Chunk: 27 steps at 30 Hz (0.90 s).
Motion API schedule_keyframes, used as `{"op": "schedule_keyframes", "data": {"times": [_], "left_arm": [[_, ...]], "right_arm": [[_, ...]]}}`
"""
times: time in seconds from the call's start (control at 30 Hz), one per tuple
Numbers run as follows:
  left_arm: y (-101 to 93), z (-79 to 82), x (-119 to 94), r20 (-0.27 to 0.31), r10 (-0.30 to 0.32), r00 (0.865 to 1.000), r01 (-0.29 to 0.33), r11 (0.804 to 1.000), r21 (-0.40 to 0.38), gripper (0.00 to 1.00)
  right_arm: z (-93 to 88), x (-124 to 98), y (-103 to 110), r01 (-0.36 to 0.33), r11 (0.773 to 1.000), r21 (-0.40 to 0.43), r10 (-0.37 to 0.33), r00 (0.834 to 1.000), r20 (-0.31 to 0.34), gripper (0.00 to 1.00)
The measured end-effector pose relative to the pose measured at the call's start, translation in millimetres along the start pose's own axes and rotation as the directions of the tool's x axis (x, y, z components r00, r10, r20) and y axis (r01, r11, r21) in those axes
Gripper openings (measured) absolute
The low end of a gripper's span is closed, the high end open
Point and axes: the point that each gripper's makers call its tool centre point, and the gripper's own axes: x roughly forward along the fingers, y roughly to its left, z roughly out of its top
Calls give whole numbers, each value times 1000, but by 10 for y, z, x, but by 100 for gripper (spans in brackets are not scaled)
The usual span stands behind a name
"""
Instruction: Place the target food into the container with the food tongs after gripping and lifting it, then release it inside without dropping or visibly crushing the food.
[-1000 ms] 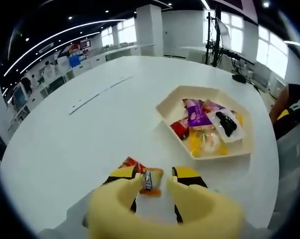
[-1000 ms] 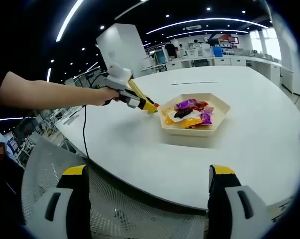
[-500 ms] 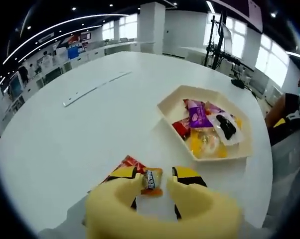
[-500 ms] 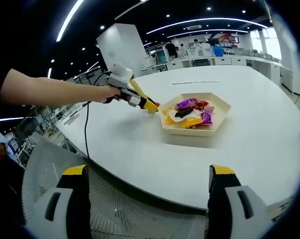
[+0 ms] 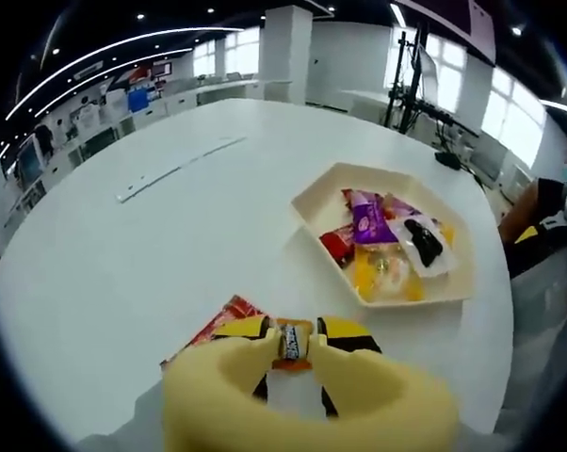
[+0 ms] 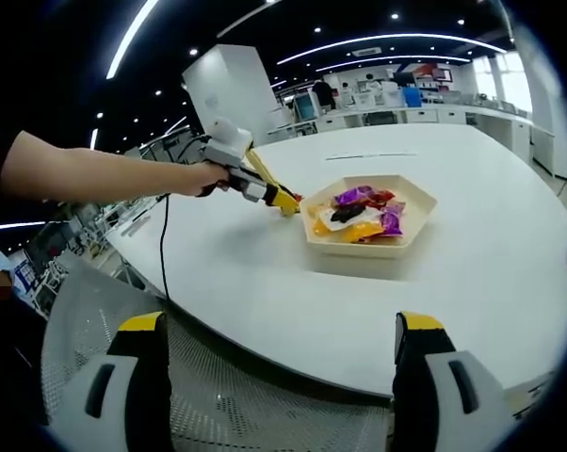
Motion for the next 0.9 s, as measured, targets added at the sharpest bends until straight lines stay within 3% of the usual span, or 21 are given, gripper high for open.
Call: {"op": "schedule_keyframes", "data": {"times": [0.37, 0.9], "left_arm": [[-10, -12, -29, 5, 14, 1000, -14, 1000, 6, 16], [18, 112, -345, 51, 46, 998, -45, 999, -28, 17]], "right_arm": [[2, 1, -3, 1, 1000, 0, -1, 1000, 1, 100], [1, 3, 0, -2, 1000, -7, 2, 1000, -2, 100]]}}
